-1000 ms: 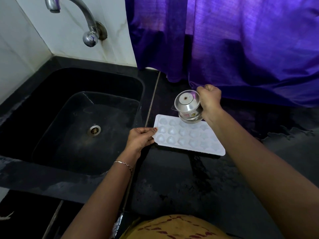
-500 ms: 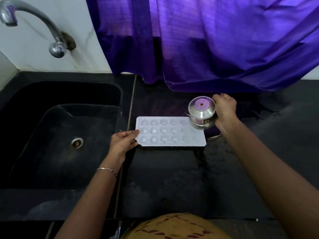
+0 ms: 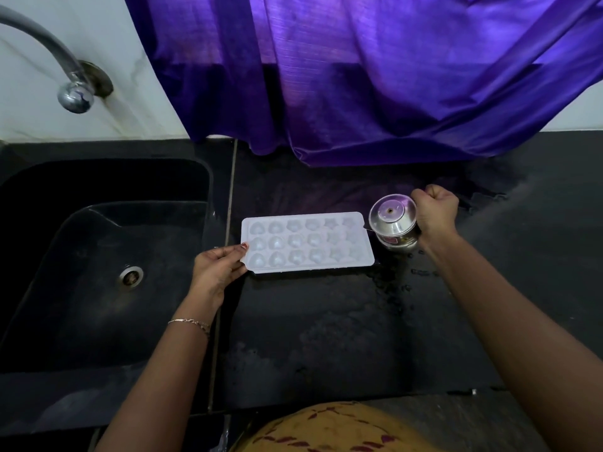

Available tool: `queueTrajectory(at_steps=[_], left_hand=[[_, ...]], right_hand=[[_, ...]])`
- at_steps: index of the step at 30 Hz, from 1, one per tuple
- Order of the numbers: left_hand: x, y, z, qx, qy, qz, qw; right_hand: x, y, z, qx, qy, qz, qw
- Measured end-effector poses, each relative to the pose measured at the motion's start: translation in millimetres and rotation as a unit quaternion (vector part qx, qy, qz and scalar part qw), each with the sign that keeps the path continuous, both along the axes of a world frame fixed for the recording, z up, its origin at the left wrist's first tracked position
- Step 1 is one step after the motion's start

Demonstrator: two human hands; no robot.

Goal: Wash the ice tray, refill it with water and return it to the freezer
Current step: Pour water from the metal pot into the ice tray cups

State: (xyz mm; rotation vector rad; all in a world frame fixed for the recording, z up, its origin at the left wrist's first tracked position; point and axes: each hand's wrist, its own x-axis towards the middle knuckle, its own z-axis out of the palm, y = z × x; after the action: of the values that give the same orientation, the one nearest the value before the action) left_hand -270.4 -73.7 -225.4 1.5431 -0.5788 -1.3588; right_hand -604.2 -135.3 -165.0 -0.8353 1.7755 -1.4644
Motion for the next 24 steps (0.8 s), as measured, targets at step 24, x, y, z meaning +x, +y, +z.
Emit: queueTrajectory(at_steps=[24], left_hand=[[0.7,-1.6,-1.3,0.001,-0.018,-0.007,1.000]], right_hand=[[3.3,-12.4,3.7,-0.028,0.095,0.050,0.994]])
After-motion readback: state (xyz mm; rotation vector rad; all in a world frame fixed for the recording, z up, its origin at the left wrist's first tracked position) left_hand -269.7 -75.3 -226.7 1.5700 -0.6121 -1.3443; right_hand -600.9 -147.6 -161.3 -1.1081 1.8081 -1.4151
